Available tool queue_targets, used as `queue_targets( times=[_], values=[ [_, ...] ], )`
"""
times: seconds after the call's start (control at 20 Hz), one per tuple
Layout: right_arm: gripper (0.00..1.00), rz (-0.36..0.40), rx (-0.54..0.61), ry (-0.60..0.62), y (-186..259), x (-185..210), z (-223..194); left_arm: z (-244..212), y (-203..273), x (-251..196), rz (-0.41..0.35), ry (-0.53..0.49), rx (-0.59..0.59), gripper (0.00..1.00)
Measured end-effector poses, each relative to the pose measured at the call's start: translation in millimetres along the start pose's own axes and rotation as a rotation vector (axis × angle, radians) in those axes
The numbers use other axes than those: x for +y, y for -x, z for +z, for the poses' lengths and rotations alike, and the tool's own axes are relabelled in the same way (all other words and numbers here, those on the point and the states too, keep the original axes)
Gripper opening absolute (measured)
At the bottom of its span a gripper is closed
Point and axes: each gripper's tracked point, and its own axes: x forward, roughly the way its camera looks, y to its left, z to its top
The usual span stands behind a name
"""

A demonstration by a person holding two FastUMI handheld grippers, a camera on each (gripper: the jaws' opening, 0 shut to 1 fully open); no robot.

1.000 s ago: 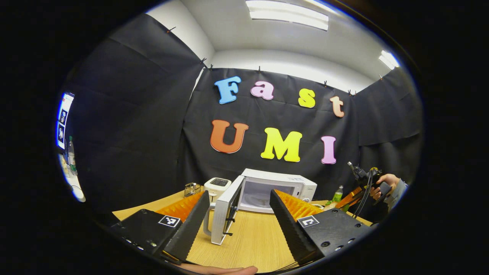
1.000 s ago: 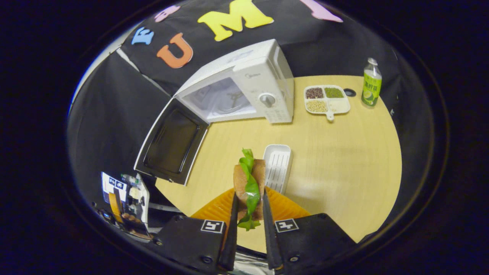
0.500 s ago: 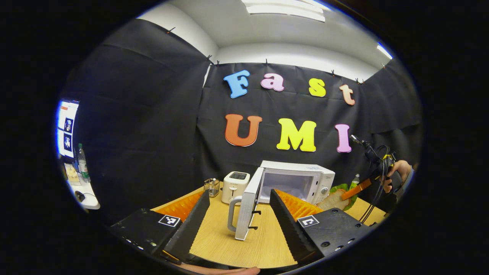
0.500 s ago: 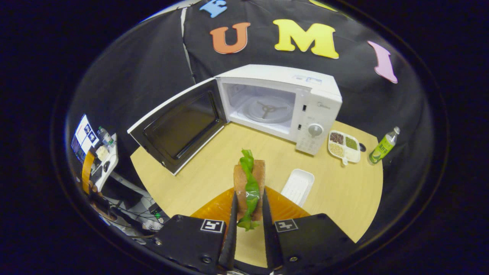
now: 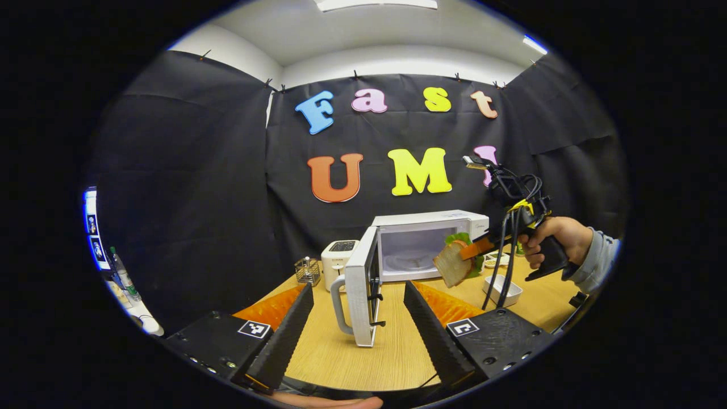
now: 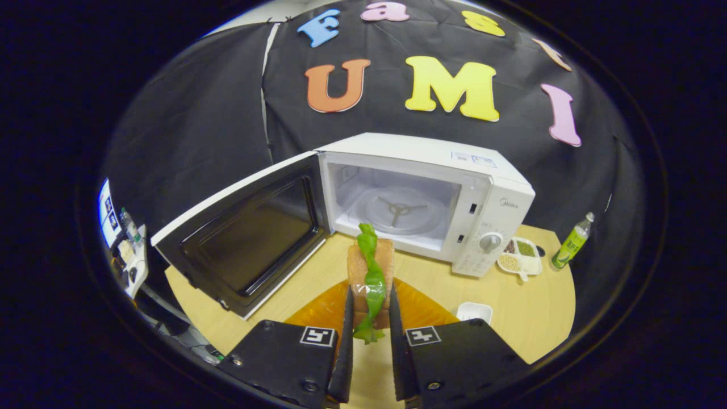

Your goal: Open the microwave oven with the left hand, put the food in, and close the microwave oven.

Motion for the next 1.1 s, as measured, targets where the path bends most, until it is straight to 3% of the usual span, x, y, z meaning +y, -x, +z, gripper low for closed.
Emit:
queue_targets(
  times=[0.1,0.3,0.5,0.65,0.75,0.9,1.1],
  values=[
    [0.32,-0.029,-0.077,-0.014,-20,5,12,-3,-4,3,-0.005,0.004,0.000,0.97],
    [0.32,0.008,-0.200,-0.075,-58,27,37,-13,-17,10,-0.008,0.041,0.037,0.96],
    [0.33,-0.006,-0.310,-0.103,-91,35,62,1,-21,20,-0.003,0.078,0.011,0.96],
    [0.34,-0.055,-0.303,-0.134,-119,30,60,2,-27,30,0.017,0.074,-0.005,0.97],
    [0.34,-0.048,-0.295,-0.169,-135,32,60,3,-30,34,0.033,0.071,-0.025,0.96],
    [0.34,-0.110,-0.330,-0.258,-156,12,68,-4,-37,41,0.067,0.049,-0.013,0.96],
    [0.34,-0.139,-0.387,-0.512,-189,-7,79,-2,-40,52,0.093,0.076,-0.003,0.96]
  ],
)
